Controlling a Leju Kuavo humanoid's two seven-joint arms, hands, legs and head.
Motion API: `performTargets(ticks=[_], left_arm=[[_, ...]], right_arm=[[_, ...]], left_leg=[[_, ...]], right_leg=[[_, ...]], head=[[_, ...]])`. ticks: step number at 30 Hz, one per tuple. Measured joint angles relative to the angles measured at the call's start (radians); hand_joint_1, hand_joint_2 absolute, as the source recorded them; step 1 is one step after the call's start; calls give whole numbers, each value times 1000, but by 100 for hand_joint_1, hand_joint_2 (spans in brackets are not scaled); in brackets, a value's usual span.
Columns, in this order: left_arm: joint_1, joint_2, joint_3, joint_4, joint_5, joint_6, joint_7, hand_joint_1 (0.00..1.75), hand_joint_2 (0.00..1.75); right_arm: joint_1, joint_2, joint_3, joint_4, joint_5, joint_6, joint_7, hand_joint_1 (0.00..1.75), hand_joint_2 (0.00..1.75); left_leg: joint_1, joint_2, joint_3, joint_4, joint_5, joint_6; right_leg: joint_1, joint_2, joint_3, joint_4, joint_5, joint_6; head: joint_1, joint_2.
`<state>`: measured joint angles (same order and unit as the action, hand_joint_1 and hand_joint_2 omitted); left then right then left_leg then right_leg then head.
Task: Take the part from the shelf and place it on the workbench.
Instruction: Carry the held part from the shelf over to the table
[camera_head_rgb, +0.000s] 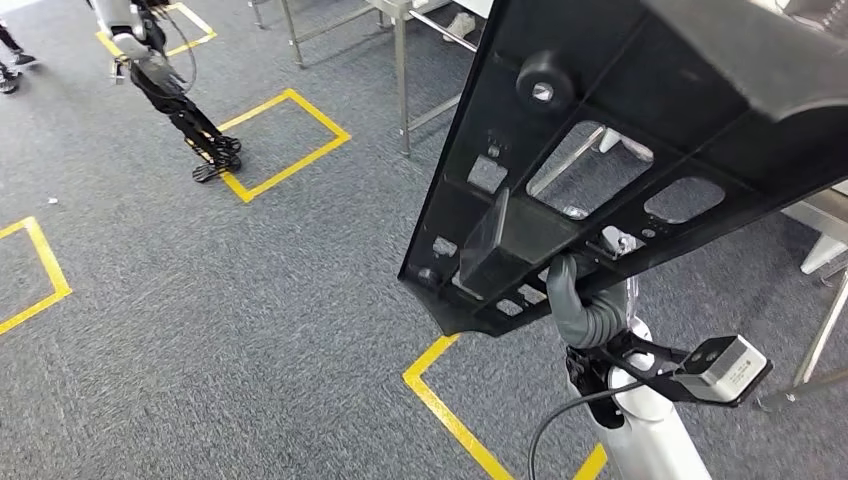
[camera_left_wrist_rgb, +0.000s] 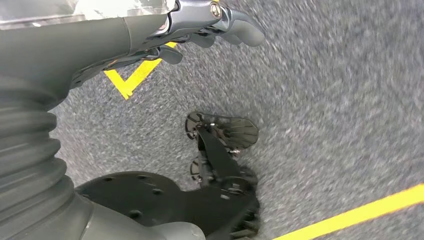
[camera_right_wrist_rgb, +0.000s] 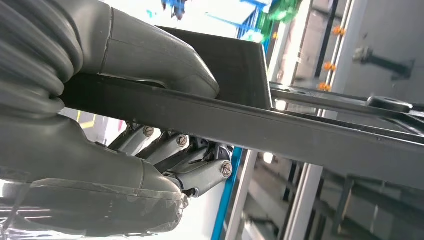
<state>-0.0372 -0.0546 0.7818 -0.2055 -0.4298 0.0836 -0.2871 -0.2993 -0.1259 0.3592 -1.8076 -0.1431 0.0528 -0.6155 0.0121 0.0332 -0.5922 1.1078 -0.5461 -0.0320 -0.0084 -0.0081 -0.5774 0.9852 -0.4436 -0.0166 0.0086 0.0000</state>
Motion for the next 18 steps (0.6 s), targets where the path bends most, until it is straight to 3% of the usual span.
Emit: performTargets(ticks=[2,3,4,6,7,9,11,12,14,16,18], left_arm=[[4,0,0,0,0,-1,0,0,175],[7,0,0,0,-1,-1,0,0,175],[8,0,0,0,-1,-1,0,0,175],[8,0,0,0,-2,-2,0,0,175],[8,0,0,0,-2,-3,0,0,175],[7,0,0,0,-3,-5,0,0,175],[4,-1,1,0,-3,-7,0,0,175],[2,-2,1,0,-3,-8,-1,0,175],[0,-4,1,0,-6,-9,-1,0,175],[0,-5,1,0,-10,-8,0,0,175],[1,-5,1,0,-12,-8,0,0,175]], right_arm=[[3,0,2,2,0,0,0,175,175],[5,0,3,3,0,0,0,175,175],[8,0,4,3,0,0,0,175,175],[9,0,6,3,0,0,1,175,175],[9,0,7,3,0,1,0,175,175],[9,0,9,3,0,1,1,175,175],[9,0,10,3,0,1,1,175,175],[9,0,11,3,0,1,1,175,175],[6,0,11,3,0,1,2,175,175],[3,0,12,3,0,1,3,175,175],[3,0,15,5,0,1,5,175,175]], left_leg=[[0,-21,-66,139,-58,-2],[0,-24,-87,177,-64,-3],[0,-26,-89,175,-48,-2],[2,-43,-43,60,28,3],[3,-64,-13,-9,58,6],[5,-95,22,-89,80,12],[3,-90,27,-99,78,21],[4,-80,28,-104,80,28],[7,-59,33,-115,86,42],[5,-37,34,-119,86,49],[3,-13,34,-118,84,51]], right_leg=[[2,22,0,1,0,-4],[3,34,0,3,-1,-5],[3,47,0,5,-1,-4],[2,73,1,11,-5,-1],[3,84,0,14,-7,2],[2,105,-6,19,-8,12],[0,124,-13,18,-3,26],[-2,123,-14,18,-3,31],[1,83,-32,55,-28,41],[1,32,-89,173,-90,49],[-4,19,-150,295,-133,56]], head=[[-2,0],[-2,0],[-3,0],[-3,0],[-2,0],[-2,0],[-2,0],[-2,0],[2,0],[6,0],[7,0]])
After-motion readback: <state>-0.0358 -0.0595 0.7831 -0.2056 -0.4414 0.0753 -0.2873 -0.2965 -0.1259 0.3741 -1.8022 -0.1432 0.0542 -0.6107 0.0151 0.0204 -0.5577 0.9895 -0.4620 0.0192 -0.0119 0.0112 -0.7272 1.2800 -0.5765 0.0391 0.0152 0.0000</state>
